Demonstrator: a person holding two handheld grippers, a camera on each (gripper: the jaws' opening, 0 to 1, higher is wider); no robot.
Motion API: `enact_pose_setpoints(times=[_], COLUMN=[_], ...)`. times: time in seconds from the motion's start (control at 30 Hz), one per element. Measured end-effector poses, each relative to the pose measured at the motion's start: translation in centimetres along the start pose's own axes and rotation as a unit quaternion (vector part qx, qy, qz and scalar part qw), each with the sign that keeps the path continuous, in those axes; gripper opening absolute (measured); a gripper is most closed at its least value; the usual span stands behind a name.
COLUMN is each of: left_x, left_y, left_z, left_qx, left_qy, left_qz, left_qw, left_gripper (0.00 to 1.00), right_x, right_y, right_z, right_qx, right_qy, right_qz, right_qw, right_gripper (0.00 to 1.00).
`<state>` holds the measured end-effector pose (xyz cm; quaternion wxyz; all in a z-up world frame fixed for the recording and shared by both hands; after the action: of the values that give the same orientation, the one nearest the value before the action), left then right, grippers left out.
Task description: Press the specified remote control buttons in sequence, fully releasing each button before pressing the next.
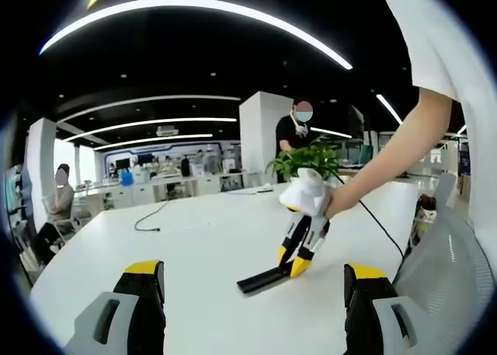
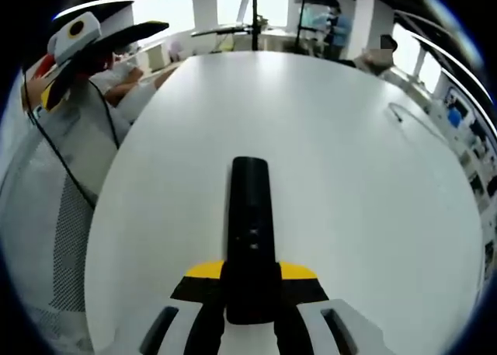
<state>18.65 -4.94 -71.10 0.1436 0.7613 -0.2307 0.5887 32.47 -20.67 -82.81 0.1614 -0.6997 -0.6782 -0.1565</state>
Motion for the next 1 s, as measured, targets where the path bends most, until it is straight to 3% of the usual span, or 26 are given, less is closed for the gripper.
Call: enact_pose_setpoints(times=[1.0], left_x=[-0.1], left_y=[0.3], left_z=[0.0], left_qx=[-0.004], left_qy=[-0.006], left_qz=[0.003], left_qw=[1.0], left_gripper=[1.0], right_x=[0.7], right_y=[3.4], right_z=[0.2], right_qx=[0.006], right_qy=[-0.007], right_qz=[-0.014], right_qw=[0.9999], right_gripper=[0.21])
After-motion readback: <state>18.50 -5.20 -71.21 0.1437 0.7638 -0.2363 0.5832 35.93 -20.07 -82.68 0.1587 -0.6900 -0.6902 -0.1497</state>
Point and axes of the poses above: the point that each gripper's makers call its tool centre point, and the gripper's own axes: z roughly forward along the fingers, y roughly to its right, x roughly out of its top, the point moved 4 cm from there along -z, roughly backward along the fingers, and after that the axes turned 6 degrees about -y, right-handed, at the moved point
